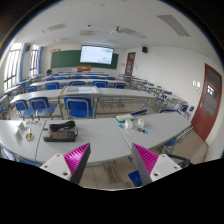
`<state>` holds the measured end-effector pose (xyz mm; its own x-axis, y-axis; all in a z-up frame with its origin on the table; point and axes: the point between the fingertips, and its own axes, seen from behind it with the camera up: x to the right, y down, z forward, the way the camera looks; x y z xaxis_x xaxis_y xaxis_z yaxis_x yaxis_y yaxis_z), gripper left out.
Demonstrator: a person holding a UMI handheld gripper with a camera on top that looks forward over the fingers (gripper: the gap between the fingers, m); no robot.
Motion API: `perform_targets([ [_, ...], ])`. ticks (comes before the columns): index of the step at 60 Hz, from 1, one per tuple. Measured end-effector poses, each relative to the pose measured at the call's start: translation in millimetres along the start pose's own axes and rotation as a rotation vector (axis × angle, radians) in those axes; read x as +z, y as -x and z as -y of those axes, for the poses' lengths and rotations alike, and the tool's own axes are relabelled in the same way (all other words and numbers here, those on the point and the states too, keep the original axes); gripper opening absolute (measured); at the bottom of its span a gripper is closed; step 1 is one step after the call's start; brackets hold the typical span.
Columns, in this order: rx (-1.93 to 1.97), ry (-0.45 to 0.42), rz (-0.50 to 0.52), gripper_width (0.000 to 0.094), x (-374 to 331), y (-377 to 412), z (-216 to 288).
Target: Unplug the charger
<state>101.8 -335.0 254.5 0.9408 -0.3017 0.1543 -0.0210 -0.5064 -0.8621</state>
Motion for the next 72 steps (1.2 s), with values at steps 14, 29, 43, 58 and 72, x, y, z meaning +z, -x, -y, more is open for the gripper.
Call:
perform_targets([
  [14,-0.013,0.052,-0.002,0.0859,-0.9,10.5,-41.1],
  [29,0.013,0.119,0.186,0.0854,0.6,139.8,-104.5],
  [43,0.001,0.046,0.345,0.0861,66.0,309.1,-84.9],
  [58,-0.014,-0.011,0.333,0.083,185.0,403.8,-48.7],
  [72,-0.027,-0.023,0.28,0.0418,254.2,423.9,-42.3],
])
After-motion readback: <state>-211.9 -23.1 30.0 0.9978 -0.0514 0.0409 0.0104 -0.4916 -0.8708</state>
